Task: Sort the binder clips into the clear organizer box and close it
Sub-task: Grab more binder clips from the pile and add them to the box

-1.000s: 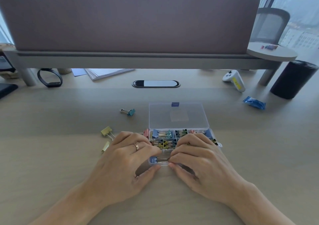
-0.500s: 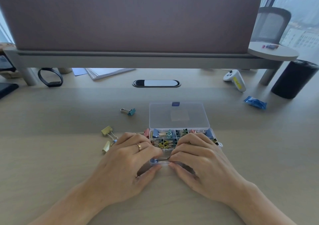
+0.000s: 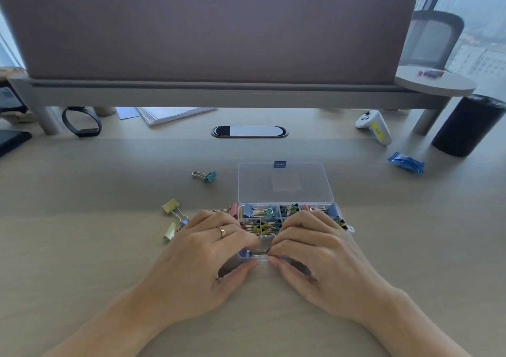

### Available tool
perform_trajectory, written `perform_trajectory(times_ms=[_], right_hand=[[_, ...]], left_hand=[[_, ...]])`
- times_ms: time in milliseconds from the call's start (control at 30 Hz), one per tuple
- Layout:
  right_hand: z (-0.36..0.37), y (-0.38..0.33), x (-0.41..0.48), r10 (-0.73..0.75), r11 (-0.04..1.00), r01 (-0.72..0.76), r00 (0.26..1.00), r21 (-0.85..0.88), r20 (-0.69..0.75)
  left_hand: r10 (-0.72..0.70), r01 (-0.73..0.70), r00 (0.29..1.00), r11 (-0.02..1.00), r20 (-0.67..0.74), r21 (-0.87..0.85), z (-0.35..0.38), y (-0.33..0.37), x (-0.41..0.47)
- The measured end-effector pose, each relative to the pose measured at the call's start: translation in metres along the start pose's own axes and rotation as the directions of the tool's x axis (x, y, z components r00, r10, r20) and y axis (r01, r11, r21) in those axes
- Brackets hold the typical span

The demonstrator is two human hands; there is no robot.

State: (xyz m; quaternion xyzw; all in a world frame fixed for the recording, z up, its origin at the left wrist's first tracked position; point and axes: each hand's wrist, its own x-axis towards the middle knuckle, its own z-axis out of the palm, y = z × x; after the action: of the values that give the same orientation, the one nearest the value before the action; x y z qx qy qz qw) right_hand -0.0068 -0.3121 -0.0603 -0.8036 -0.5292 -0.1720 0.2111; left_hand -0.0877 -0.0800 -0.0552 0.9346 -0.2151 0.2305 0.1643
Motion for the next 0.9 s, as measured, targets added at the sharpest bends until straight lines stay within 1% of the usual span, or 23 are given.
perform_trajectory(times_ms=[167, 233, 267, 333, 433, 467, 500, 533, 567, 633, 700, 733, 800, 833, 900], right_hand=[[0.002, 0.000, 0.000, 0.006, 1.000, -0.006, 1.000, 0.001, -0.015], [0.002, 0.000, 0.000, 0.006, 1.000, -0.005, 0.999, 0.000, -0.033], [0.002, 0.000, 0.000, 0.006, 1.000, -0.006, 0.999, 0.000, -0.042], [0.002, -0.001, 0.000, 0.012, 1.000, -0.012, 0.998, 0.003, -0.059], [0.003, 0.000, -0.001, 0.032, 0.999, -0.032, 0.997, 0.006, -0.065], [0.003, 0.000, -0.001, 0.042, 0.999, -0.042, 0.997, 0.005, -0.064], [0.003, 0.000, -0.001, 0.049, 0.999, -0.049, 0.997, 0.005, -0.068], [0.003, -0.001, -0.001, 0.052, 0.999, -0.052, 0.996, 0.006, -0.076], [0.002, -0.001, -0.001, 0.051, 0.999, -0.050, 0.995, 0.009, -0.089], [0.001, -0.003, -0.001, 0.041, 0.999, -0.039, 0.992, 0.021, -0.118], [0.001, -0.003, -0.001, 0.037, 0.999, -0.034, 0.991, 0.023, -0.129], [0.001, -0.004, -0.001, 0.038, 0.999, -0.036, 0.991, 0.019, -0.129], [0.001, -0.004, -0.001, 0.042, 0.999, -0.041, 0.990, 0.014, -0.137], [0.001, -0.004, -0.001, 0.043, 0.999, -0.041, 0.988, 0.015, -0.145], [0.001, -0.004, -0.001, 0.043, 0.999, -0.041, 0.986, 0.019, -0.161]], left_hand=[[-0.012, 0.012, 1.000, 1.000, 0.008, -0.015, -0.002, 0.000, 0.001], [-0.022, 0.022, 1.000, 0.999, -0.012, -0.043, -0.002, 0.001, 0.001], [-0.050, 0.048, 0.998, 0.996, -0.029, -0.073, -0.003, 0.000, 0.001], [-0.156, 0.143, 0.984, 0.979, -0.088, -0.143, -0.009, -0.001, 0.004], [-0.330, 0.276, 0.919, 0.930, -0.217, -0.244, -0.022, -0.011, 0.015], [-0.376, 0.312, 0.894, 0.912, -0.242, -0.266, -0.028, -0.017, 0.019], [-0.416, 0.347, 0.878, 0.894, -0.237, -0.283, -0.035, -0.023, 0.024], [-0.445, 0.382, 0.875, 0.877, -0.192, -0.293, -0.042, -0.029, 0.027], [-0.461, 0.415, 0.880, 0.863, -0.112, -0.290, -0.049, -0.035, 0.030], [-0.454, 0.468, 0.884, 0.856, 0.113, -0.220, -0.062, -0.044, 0.034], [-0.423, 0.480, 0.841, 0.871, 0.336, -0.105, -0.072, -0.050, 0.039], [-0.404, 0.466, 0.818, 0.883, 0.410, -0.060, -0.076, -0.051, 0.041], [-0.391, 0.437, 0.783, 0.899, 0.485, 0.019, -0.082, -0.053, 0.047], [-0.398, 0.433, 0.774, 0.900, 0.493, 0.048, -0.084, -0.054, 0.050], [-0.424, 0.436, 0.781, 0.896, 0.459, 0.086, -0.088, -0.055, 0.056]])
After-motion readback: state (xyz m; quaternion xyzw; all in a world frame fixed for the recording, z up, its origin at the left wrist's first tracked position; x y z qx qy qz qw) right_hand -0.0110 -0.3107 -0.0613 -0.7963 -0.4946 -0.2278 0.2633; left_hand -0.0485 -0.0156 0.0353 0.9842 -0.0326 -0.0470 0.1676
